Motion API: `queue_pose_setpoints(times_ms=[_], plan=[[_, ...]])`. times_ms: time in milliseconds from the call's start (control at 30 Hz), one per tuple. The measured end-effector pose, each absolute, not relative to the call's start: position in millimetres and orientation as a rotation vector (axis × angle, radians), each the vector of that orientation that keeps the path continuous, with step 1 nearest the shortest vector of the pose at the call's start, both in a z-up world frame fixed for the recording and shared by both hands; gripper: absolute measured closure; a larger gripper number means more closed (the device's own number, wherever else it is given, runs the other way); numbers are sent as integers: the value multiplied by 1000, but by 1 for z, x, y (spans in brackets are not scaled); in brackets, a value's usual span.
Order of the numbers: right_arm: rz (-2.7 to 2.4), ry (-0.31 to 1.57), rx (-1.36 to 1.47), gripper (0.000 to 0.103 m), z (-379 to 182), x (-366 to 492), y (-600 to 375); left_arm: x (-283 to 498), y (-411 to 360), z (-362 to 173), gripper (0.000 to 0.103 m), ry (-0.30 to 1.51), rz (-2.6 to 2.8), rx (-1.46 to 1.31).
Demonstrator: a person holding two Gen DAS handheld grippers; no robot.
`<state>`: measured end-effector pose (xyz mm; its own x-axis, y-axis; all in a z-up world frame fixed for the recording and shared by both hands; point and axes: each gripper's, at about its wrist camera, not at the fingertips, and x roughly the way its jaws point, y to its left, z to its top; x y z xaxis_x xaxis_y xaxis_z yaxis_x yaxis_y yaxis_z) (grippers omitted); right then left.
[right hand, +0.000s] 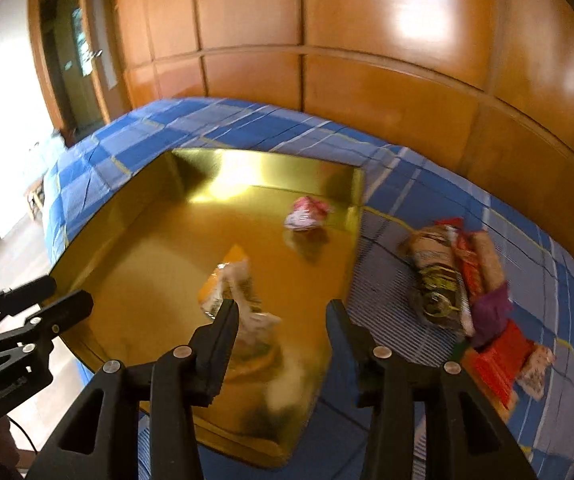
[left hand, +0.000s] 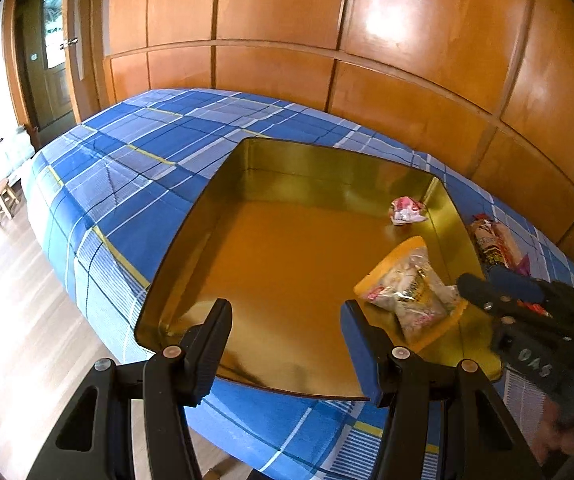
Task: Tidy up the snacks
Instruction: 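Carry the clear orange-trimmed bag into the gold tray and release it with the right gripper, then grasp the brown-and-black snack packet with the left gripper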
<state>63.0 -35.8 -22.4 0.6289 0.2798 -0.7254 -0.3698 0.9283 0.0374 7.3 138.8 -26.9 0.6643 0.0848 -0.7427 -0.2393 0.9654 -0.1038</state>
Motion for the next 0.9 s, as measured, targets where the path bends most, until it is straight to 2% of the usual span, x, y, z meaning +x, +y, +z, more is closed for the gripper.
queue_pose_setpoints(times_ms=[200,567,900], plan=[[274,817,-19,57,-23,52,-88,11,122,-20,46,821,128,-153],[48,918,103,56,-62,31,-197,26,64,4,46,794,-40,-65],[-63,951,177,56,-83,12,-247,56,0,12,46,832,-201,-16]])
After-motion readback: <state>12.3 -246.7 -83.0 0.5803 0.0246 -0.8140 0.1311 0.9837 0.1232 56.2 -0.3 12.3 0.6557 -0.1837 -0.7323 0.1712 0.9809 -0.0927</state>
